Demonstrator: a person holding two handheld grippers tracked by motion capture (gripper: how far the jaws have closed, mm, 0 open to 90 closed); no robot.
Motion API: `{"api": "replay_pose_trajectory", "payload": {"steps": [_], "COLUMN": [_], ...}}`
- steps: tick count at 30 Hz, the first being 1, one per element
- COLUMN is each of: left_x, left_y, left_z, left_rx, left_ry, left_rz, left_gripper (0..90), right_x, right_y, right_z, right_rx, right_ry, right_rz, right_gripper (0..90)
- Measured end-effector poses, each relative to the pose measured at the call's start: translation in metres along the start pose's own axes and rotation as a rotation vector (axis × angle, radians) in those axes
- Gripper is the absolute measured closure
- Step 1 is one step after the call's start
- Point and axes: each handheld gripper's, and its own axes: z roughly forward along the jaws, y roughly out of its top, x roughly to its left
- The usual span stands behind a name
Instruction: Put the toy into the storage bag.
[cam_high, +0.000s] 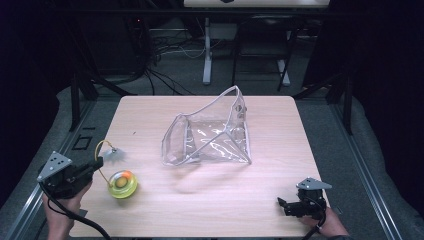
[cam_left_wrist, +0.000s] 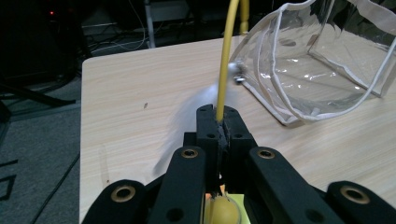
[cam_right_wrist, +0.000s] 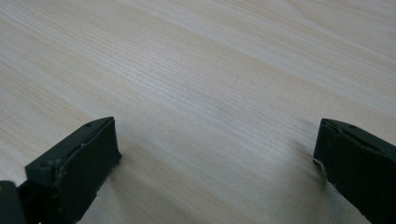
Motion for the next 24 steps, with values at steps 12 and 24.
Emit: {"api": "replay_pose_trajectory", "payload": {"steps": [12,24], "left_x": [-0.003,-0.007], "left_y": [0.011,0.032], "left_z": [-0.002,-0.003], "left_rx": [0.0,-0.018], "left_ry": [-0.021,-0.061], "left_rz": [0.024,0.054], "left_gripper": [88.5,88.5], "right_x": [0.0,0.0], "right_y": [0.0,0.0], "right_z": [0.0,0.0], "right_rx": [0.001,0.0], "right_ry": [0.001,0.001], "right_rz": [0.0,-0.001], "right_gripper": [0.0,0.0]}}
